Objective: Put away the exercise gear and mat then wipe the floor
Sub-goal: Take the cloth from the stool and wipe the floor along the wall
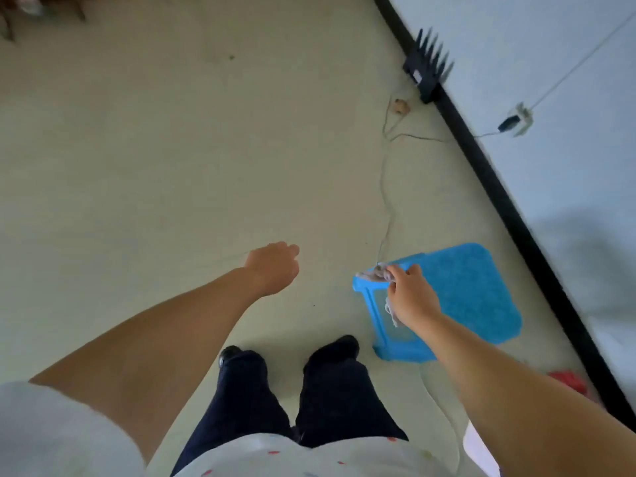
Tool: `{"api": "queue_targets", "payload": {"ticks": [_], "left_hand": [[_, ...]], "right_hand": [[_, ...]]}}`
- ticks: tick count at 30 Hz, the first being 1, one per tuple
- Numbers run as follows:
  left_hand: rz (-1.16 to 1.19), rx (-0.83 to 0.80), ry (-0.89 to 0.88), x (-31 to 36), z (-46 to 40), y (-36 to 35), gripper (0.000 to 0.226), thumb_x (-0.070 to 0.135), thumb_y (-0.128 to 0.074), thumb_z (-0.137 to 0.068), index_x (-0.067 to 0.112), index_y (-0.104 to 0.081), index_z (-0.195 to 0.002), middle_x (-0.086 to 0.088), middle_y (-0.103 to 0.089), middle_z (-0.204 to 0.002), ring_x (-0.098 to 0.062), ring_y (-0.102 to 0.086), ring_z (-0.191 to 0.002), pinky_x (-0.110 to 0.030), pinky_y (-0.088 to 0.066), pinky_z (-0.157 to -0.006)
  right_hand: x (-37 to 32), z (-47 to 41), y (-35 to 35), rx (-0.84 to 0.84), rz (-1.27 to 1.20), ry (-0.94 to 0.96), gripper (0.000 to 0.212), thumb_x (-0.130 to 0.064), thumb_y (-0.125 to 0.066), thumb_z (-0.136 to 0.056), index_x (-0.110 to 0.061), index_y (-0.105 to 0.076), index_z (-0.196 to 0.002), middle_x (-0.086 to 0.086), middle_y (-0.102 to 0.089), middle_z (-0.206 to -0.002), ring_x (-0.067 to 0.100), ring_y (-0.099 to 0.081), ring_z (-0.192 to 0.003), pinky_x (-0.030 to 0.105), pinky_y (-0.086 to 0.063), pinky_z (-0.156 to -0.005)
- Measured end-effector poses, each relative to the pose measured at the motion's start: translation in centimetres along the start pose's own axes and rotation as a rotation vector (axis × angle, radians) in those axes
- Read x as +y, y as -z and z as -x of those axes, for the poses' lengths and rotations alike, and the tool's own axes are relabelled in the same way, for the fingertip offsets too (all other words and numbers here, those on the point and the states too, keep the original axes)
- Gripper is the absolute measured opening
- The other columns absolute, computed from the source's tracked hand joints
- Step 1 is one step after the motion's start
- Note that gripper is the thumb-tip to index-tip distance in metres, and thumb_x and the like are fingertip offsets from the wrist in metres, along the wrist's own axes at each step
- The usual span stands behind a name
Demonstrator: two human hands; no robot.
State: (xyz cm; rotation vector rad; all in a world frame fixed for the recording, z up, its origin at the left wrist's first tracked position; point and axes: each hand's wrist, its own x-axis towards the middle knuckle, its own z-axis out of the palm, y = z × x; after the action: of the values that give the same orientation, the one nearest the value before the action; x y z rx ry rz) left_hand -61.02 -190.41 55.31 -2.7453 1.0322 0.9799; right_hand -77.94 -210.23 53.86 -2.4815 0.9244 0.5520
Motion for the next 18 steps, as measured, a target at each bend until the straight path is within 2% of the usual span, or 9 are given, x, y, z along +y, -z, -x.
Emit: {"api": "queue_targets", "payload": {"ticks": [4, 7, 12, 16, 18], "left_hand": [[0.13, 0.042, 0.17, -10.3, 7.4, -2.7, 0.036, 0.021, -0.032, -0.099, 0.016, -0.047, -0.132, -0.009, -0.05, -0.131, -0.028, -0.05, -0.119, -0.04, -0.044, -0.093], [0.272, 0.066, 0.343, -19.2, 14.3, -5.2, 0.037, 0.026, -0.032, -0.098, 0.017, -0.046, -0.131, -0.008, -0.051, -0.133, -0.028, -0.051, -0.119, -0.04, -0.045, -0.095], [0.389, 0.188, 0.662, -32.5, 25.5, -7.7, 0.038, 0.029, -0.033, -0.1, 0.018, -0.043, -0.135, -0.008, -0.051, -0.133, -0.027, -0.051, -0.12, -0.038, -0.046, -0.091], [0.478, 0.291, 0.823, -38.8, 31.7, -8.5, 0.038, 0.03, -0.033, -0.1, 0.018, -0.042, -0.135, -0.007, -0.051, -0.132, -0.027, -0.053, -0.118, -0.037, -0.046, -0.087], [0.515, 0.341, 0.883, -40.8, 34.0, -9.2, 0.039, 0.03, -0.032, -0.1, 0.019, -0.042, -0.136, -0.006, -0.052, -0.132, -0.027, -0.054, -0.116, -0.036, -0.046, -0.086]], "right_hand": [[-10.9, -0.2, -2.6, -0.021, 0.125, 0.215, 0.023, -0.017, -0.039, -0.096, -0.021, -0.053, -0.115, 0.012, -0.043, -0.112, 0.032, -0.056, -0.097, 0.036, -0.046, -0.074], [-21.0, 1.5, -6.1, -0.056, 0.163, 0.352, 0.022, -0.016, -0.044, -0.093, -0.023, -0.055, -0.111, 0.012, -0.044, -0.113, 0.034, -0.055, -0.1, 0.035, -0.044, -0.079], [-38.0, 6.8, -12.5, -0.185, 0.273, 0.678, 0.032, -0.01, -0.058, -0.087, -0.024, -0.053, -0.115, 0.009, -0.042, -0.116, 0.031, -0.055, -0.103, 0.034, -0.044, -0.077], [-49.4, 10.4, -15.7, -0.212, 0.3, 0.923, 0.025, -0.018, -0.042, -0.095, -0.023, -0.053, -0.117, 0.011, -0.043, -0.116, 0.031, -0.053, -0.103, 0.032, -0.039, -0.072], [-53.9, 11.1, -16.9, -0.212, 0.365, 0.995, 0.029, -0.013, -0.044, -0.093, -0.023, -0.052, -0.118, 0.01, -0.042, -0.116, 0.032, -0.052, -0.104, 0.031, -0.038, -0.071]]}}
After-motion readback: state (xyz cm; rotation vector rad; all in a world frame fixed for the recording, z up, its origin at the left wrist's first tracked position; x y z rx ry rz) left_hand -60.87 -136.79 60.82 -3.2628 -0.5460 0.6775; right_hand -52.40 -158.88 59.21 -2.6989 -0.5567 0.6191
